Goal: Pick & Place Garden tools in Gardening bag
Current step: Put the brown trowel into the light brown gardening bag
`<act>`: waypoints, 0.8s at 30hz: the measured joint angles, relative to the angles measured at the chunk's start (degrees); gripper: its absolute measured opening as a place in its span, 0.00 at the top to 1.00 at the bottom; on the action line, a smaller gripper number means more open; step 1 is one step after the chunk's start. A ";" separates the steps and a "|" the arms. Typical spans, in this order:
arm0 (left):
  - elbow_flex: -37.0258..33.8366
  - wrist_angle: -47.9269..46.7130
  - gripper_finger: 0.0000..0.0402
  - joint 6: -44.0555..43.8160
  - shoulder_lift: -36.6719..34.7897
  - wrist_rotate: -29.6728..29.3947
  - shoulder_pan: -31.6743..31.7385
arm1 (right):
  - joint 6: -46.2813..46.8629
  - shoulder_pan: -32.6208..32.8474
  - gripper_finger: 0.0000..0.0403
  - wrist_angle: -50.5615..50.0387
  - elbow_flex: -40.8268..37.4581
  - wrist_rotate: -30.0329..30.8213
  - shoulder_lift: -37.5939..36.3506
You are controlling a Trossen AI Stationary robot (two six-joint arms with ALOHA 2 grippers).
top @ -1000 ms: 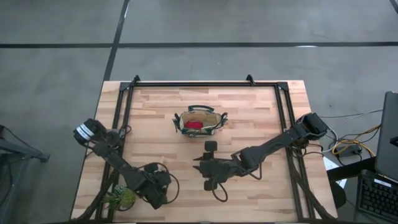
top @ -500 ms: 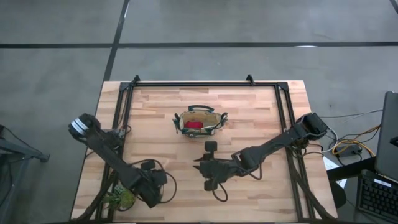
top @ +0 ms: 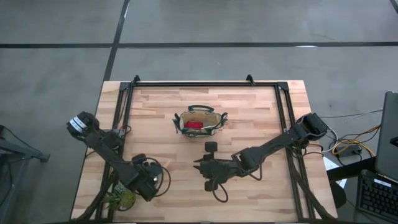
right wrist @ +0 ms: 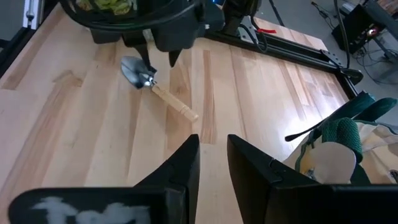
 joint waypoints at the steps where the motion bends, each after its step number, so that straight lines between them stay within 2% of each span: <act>1: -0.31 0.11 0.53 0.00 -0.12 0.16 0.00 | -0.02 0.02 0.80 0.00 0.00 0.00 0.00; 11: -4.90 2.38 0.53 -0.03 -4.79 0.58 0.00 | -0.02 0.00 0.80 0.00 -0.02 0.00 0.00; 20: -14.44 15.68 0.53 -0.63 -14.37 0.90 -0.28 | -0.02 0.09 0.84 -0.04 -0.24 -1.31 0.00; 24: -19.07 17.37 0.53 -4.59 -18.17 1.20 -0.42 | -0.02 0.12 0.83 -0.04 -0.31 -1.31 0.00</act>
